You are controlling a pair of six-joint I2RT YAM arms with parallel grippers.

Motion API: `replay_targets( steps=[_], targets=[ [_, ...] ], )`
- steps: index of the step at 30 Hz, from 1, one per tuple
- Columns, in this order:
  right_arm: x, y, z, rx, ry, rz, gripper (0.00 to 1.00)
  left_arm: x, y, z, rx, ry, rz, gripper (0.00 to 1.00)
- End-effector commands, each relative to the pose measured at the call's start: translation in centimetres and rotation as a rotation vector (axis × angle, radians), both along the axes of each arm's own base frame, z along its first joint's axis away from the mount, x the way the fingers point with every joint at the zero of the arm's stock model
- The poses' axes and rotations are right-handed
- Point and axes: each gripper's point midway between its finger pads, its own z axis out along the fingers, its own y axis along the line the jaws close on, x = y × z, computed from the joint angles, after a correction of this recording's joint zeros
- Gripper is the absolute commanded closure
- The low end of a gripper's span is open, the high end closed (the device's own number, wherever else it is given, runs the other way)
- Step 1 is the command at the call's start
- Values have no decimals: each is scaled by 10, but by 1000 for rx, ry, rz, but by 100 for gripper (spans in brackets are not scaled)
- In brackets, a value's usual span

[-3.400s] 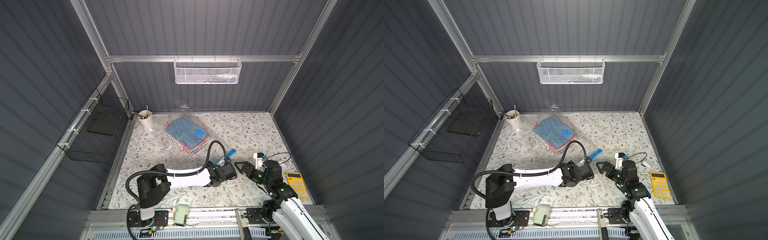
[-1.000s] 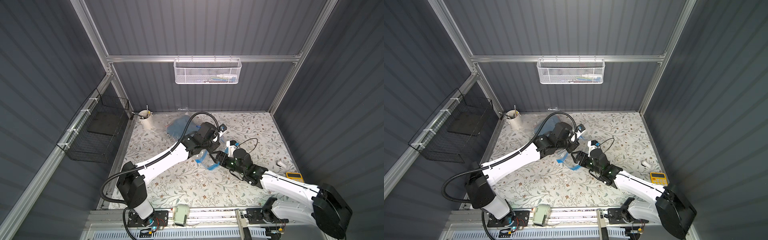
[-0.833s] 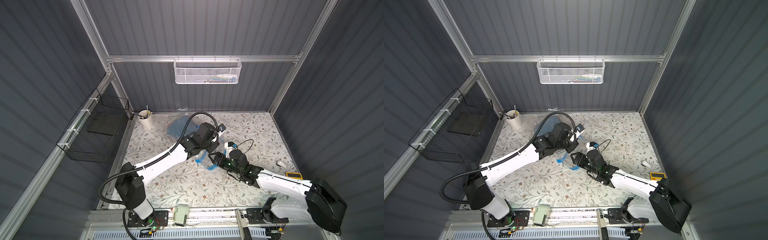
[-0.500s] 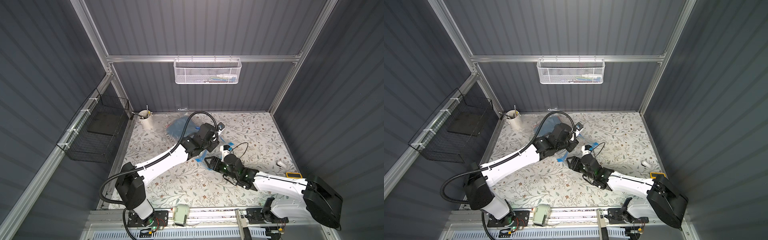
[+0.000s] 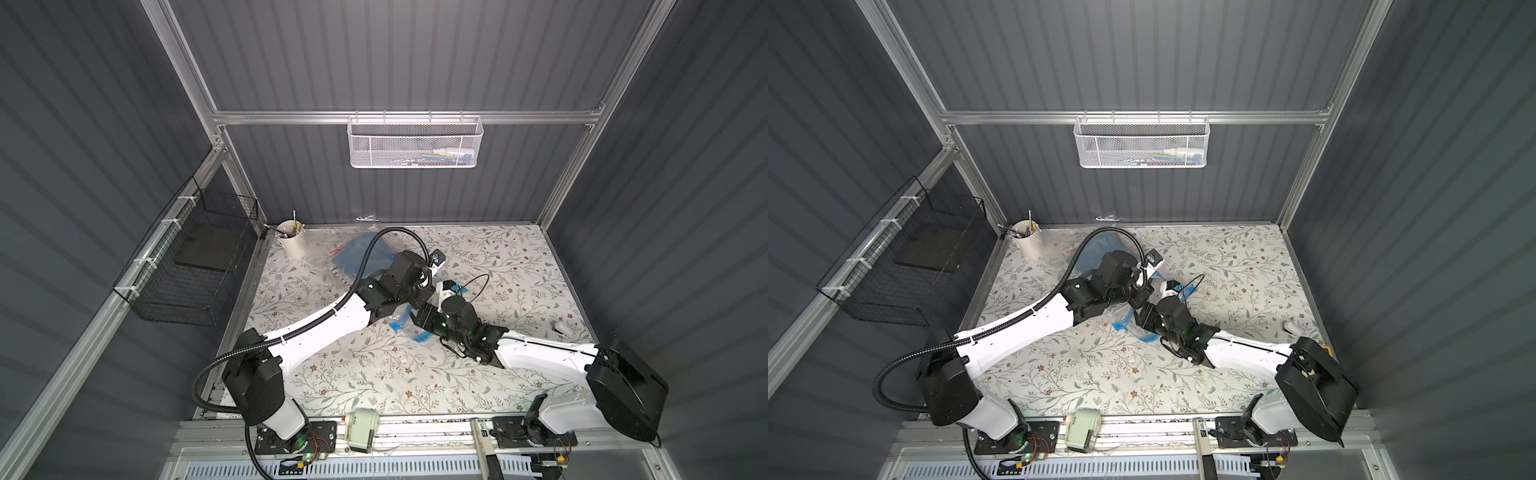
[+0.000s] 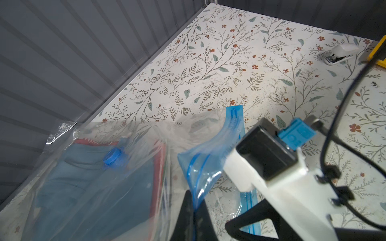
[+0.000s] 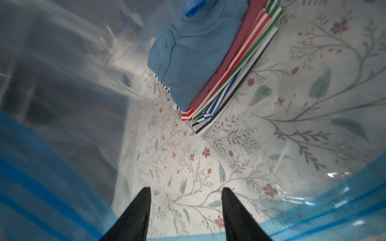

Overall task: Take the tank top out of the vacuum bag
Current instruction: Take out the tank top from the vacuum bag.

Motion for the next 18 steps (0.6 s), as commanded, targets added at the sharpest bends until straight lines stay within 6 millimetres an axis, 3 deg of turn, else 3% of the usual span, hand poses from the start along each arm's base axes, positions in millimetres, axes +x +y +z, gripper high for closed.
replay_targets(
  steps=[1,10,18],
  targets=[
    [-1,10,-10,-29,29,48,46,0,1,16,-59,-5,-2,100],
    [4,26,-28,5,83,68,50,11,10,20,-88,6,42,100],
    [29,28,-32,66,135,35,49,9,12,27,-121,-1,34,100]
  ],
)
